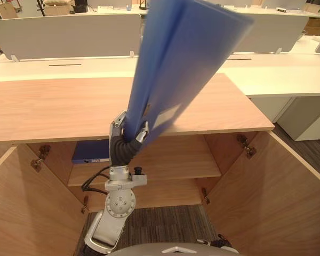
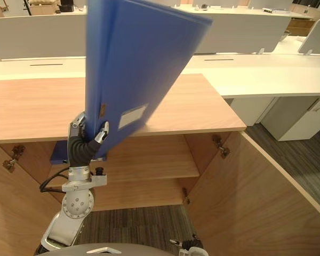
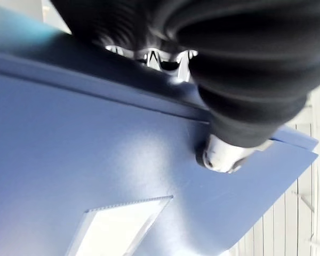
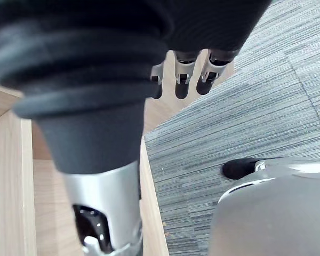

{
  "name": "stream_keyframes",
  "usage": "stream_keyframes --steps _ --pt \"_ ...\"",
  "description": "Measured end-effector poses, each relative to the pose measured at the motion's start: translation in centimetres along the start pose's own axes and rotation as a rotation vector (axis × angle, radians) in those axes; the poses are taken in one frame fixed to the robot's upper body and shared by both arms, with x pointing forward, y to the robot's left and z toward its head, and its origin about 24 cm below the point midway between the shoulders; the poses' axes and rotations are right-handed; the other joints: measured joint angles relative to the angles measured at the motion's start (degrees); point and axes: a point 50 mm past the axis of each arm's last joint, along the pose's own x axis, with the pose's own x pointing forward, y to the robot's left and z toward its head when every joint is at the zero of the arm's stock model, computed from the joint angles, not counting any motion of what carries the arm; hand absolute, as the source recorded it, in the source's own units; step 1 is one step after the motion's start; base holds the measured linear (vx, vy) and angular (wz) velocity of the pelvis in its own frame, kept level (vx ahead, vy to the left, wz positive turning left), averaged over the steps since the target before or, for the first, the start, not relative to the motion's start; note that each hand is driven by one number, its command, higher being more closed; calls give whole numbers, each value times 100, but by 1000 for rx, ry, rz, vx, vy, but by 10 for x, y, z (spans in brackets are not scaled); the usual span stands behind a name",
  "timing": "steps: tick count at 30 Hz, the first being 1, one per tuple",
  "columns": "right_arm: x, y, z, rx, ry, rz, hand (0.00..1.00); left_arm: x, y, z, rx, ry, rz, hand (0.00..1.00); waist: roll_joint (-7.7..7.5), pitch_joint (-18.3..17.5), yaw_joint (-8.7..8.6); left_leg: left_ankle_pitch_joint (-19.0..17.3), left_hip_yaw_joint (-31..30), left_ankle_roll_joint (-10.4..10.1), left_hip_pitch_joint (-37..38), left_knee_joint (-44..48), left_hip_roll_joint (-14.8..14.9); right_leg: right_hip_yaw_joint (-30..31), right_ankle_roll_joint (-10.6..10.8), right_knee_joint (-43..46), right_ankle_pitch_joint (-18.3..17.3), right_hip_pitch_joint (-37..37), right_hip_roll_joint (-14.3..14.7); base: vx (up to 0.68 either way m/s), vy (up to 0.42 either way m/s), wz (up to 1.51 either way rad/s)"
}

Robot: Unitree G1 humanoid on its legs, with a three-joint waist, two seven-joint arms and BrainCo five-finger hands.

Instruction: Walk over to the cabinet, pick up the folder, carry it to the office cabinet, place the folder inside the office cabinet, then close the office cabinet door

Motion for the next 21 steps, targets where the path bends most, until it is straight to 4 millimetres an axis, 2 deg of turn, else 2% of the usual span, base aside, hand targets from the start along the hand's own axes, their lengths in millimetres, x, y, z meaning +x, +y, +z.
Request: stream_keyframes --steps 6,8,10,13,14,17,18,21 --pt "-1 0 0 -5 -15 -8 0 -6 -2 4 -284 91 -25 100 18 -38 22 10 13 12 -41 32 13 15 9 60 -16 -50 1 -5 -3 -1" --pt "-3 2 8 19 -61 4 0 -9 -3 2 -359 129 -42 100 26 -65 23 10 23 13 -58 33 14 21 8 58 -12 -69 4 0 -4 -2" --pt "-7 11 24 49 -138 36 0 -12 -2 0 -415 167 -54 100 38 -74 18 10 64 12 -76 33 18 52 1 59 4 -109 15 -17 -6 -9" --pt "-21 34 61 152 -313 123 0 -19 3 -6 -483 222 -70 100 45 -81 9 13 85 15 -73 34 12 69 5 64 19 -135 22 -12 -7 -3" --pt "-30 40 80 200 -402 153 0 -20 8 -8 -489 232 -65 100 38 -77 16 12 88 16 -71 34 9 72 7 66 20 -138 20 0 0 0" --pt "-47 44 104 268 -540 199 0 -19 18 -10 -476 232 -40 100 10 -61 24 11 89 16 -60 33 8 72 9 66 20 -161 18 -11 -3 0" --pt "-60 45 118 306 -630 226 0 -19 26 -11 -472 229 -15 100 9 -61 22 10 94 15 -57 33 9 75 10 63 20 -170 18 0 0 0" --pt "-88 41 141 398 -798 259 0 -19 40 -11 -443 219 23 100 -13 -47 24 5 140 19 -72 35 10 128 16 64 25 -225 21 -1 -1 -7"
